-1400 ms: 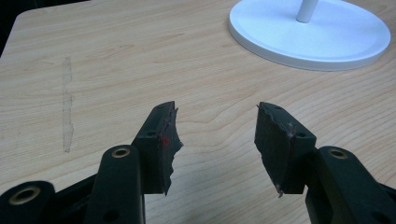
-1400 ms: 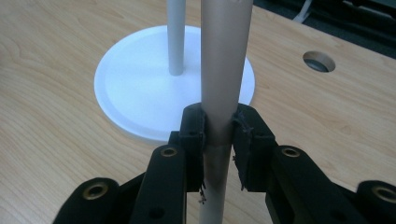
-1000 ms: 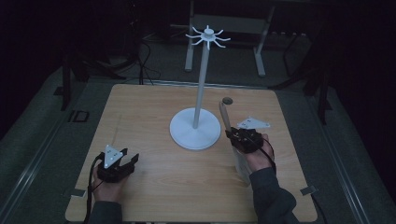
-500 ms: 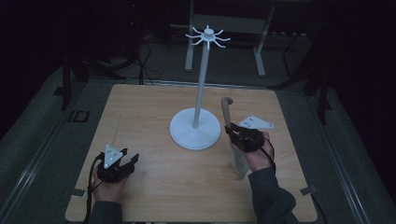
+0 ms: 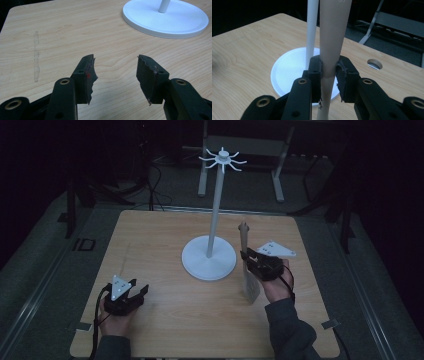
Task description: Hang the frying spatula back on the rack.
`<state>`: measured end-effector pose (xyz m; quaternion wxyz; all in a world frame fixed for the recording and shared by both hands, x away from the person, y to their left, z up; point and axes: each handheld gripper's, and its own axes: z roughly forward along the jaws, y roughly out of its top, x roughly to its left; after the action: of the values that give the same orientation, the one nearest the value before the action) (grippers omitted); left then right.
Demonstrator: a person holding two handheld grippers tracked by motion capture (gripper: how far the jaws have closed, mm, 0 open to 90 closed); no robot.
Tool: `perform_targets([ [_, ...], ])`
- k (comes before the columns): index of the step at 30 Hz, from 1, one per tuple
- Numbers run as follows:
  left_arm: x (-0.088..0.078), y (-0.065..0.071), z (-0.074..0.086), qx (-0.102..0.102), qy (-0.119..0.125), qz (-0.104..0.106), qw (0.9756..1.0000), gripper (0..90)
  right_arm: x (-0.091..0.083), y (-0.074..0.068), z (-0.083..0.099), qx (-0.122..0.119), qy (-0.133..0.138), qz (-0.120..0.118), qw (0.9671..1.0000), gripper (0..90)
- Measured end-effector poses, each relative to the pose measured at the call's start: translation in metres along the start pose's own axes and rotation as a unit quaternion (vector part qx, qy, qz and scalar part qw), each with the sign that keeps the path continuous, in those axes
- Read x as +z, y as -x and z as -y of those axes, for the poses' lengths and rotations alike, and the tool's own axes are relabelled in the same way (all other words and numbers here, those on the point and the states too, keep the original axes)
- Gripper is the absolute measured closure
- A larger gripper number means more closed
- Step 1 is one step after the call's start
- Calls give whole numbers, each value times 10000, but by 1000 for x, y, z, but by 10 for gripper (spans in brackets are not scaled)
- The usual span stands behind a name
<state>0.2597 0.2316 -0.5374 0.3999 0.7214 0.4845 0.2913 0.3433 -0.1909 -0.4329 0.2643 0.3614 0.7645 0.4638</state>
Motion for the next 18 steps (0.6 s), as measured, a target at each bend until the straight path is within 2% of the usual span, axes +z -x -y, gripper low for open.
perform_targets([
  [18,0,0,0,-17,17,-11,10000,485,1,-7,-13,-29,207,-38,9998,746],
])
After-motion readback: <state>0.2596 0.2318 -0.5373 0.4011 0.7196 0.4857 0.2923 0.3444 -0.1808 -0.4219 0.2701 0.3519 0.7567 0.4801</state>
